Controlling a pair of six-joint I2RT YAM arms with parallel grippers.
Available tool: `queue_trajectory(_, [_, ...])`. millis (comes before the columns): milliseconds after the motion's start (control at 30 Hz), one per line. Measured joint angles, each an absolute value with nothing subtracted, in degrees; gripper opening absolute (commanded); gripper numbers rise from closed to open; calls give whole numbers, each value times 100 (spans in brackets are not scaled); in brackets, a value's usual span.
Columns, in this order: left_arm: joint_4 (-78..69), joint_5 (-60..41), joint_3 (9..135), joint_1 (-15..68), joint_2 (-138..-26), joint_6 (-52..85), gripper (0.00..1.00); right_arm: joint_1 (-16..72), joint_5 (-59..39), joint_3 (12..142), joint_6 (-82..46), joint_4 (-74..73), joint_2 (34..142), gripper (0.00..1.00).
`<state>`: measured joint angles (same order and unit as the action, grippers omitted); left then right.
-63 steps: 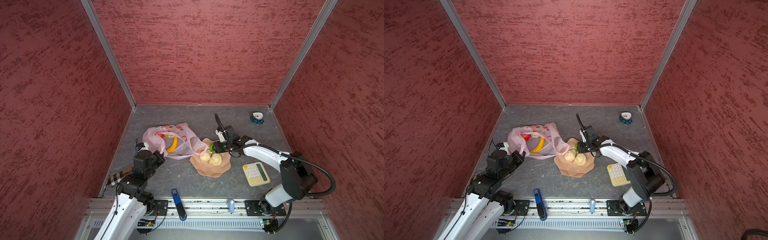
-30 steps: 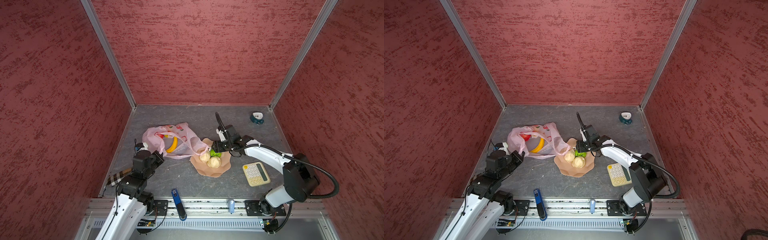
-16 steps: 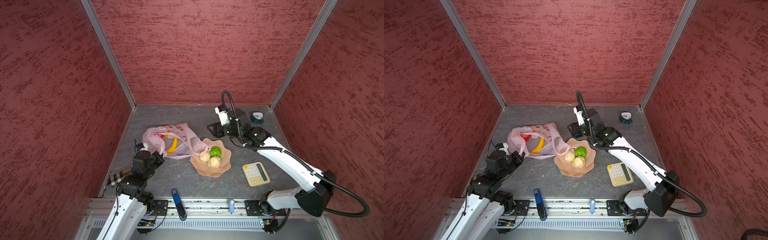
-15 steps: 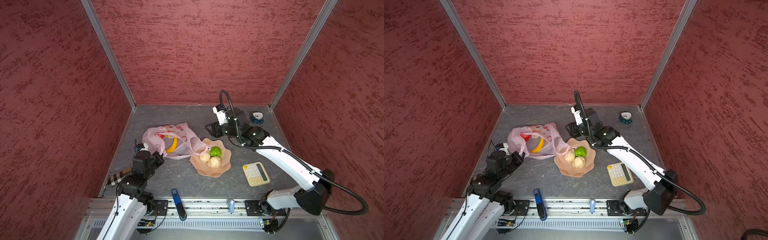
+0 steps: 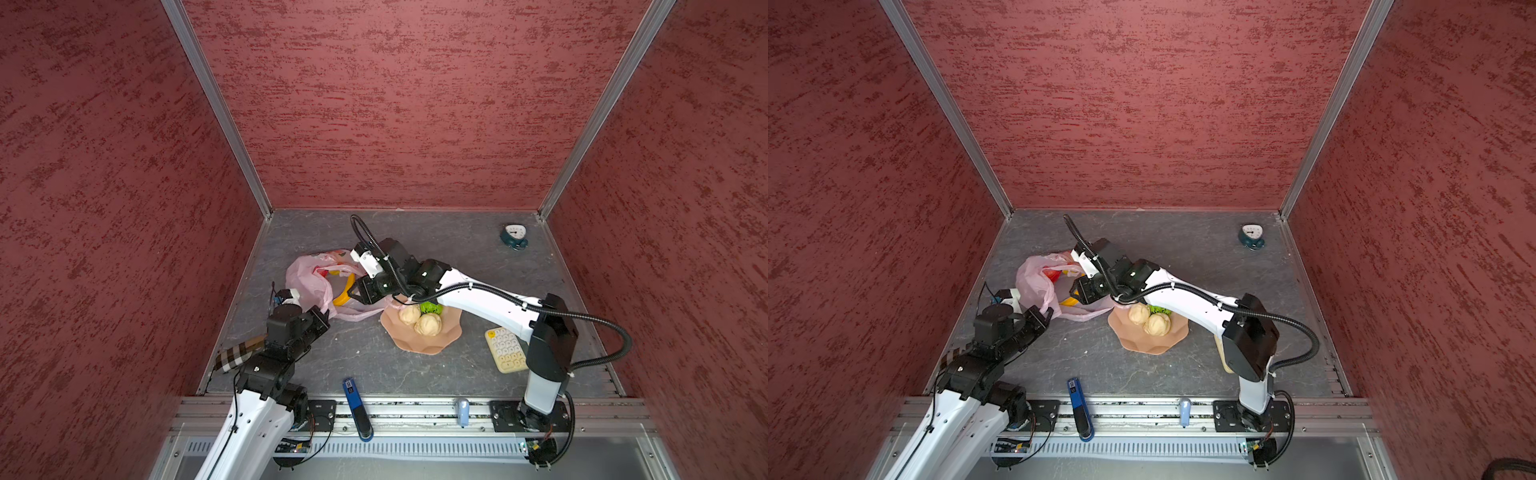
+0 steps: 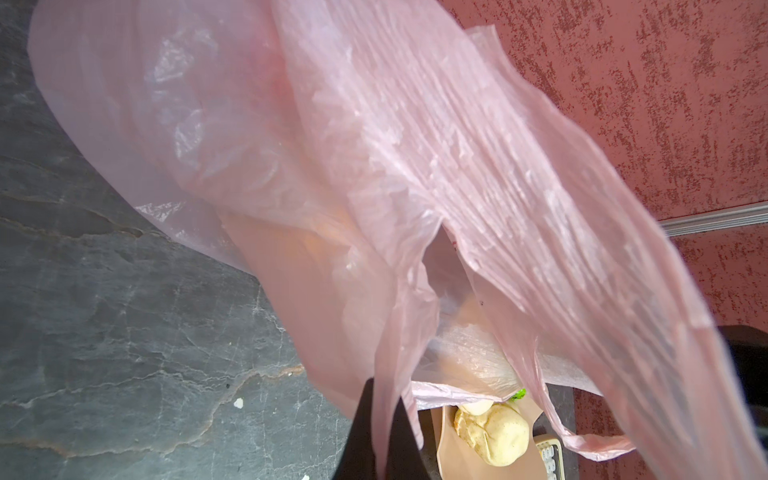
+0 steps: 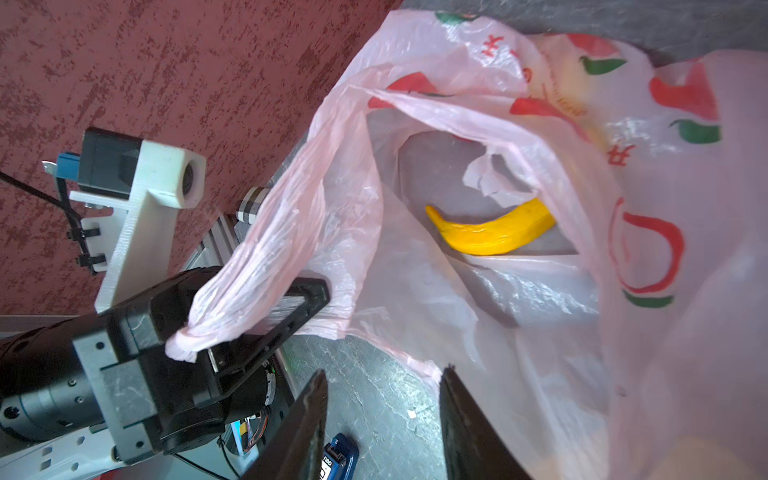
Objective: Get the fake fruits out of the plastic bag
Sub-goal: 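Reach the right gripper back into the bag toward the yellow banana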
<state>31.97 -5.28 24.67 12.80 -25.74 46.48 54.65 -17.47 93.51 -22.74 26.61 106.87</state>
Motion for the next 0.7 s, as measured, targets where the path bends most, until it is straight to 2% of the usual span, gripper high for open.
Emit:
queue_trajectory(367, [3297, -556, 2429, 1280, -2370, 4668, 6, 5485, -1603, 10020, -2506, 2810, 11966, 40])
queue_trajectory(700, [3531, -580, 2403, 1280, -2285, 4672, 6, 5422, -974, 11148, -2536, 3328, 13074, 48])
